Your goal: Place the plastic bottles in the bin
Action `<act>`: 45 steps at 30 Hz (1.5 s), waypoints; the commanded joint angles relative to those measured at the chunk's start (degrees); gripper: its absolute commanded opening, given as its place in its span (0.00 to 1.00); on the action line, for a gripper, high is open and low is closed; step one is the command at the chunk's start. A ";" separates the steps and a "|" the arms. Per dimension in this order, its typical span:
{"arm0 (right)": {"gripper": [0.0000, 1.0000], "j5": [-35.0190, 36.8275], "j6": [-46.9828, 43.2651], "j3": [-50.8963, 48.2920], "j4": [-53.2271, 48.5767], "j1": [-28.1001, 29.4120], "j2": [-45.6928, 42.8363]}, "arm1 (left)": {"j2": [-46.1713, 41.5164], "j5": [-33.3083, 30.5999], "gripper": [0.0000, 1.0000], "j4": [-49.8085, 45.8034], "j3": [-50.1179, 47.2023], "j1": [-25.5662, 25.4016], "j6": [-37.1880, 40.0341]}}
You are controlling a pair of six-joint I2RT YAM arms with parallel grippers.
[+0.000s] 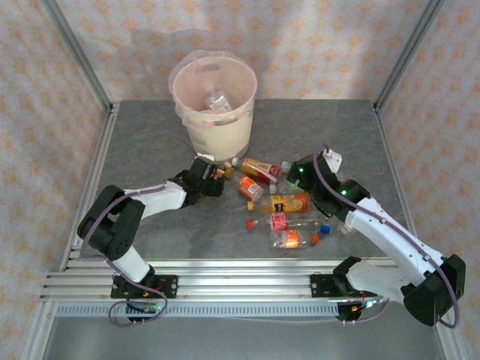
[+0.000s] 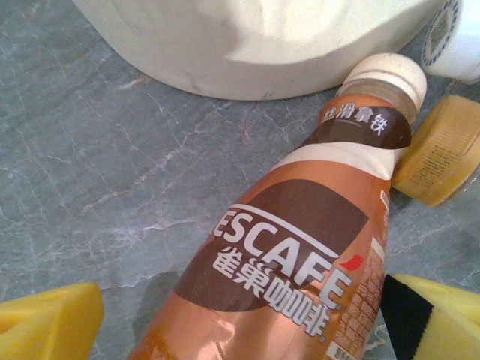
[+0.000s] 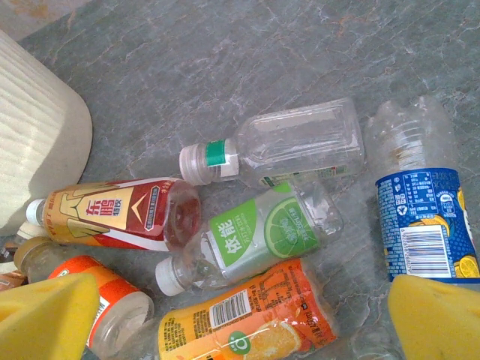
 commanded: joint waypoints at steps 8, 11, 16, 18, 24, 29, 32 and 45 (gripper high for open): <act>0.99 1.68 0.52 -0.27 -0.89 0.11 -0.83 | -2.64 -4.24 0.76 -3.95 -2.40 0.44 -6.74; 0.99 1.62 0.40 -0.10 -0.73 0.13 -0.74 | -4.11 -5.81 0.76 -7.77 -2.79 0.44 -9.76; 0.99 1.54 0.39 0.12 -0.81 0.12 -0.66 | -8.98 -5.46 0.76 -10.90 -5.96 0.44 -14.28; 0.99 1.48 0.39 0.02 -0.60 0.11 -0.67 | -10.94 -6.30 0.76 -13.10 -6.90 0.45 -16.88; 0.99 0.94 0.47 0.02 0.16 0.11 -0.07 | -13.12 -6.57 0.80 -21.10 -7.89 0.48 -27.37; 0.99 0.58 0.39 0.16 0.13 0.11 0.23 | -11.87 -4.40 0.90 -21.99 -7.95 0.26 -29.65; 0.99 0.69 0.46 0.16 0.06 0.11 0.11 | -10.35 -5.52 0.91 -22.78 -6.56 0.26 -29.00; 0.99 1.78 0.65 -0.10 -0.98 0.11 -0.48 | -2.18 -6.47 0.77 -22.27 -2.46 0.26 -29.37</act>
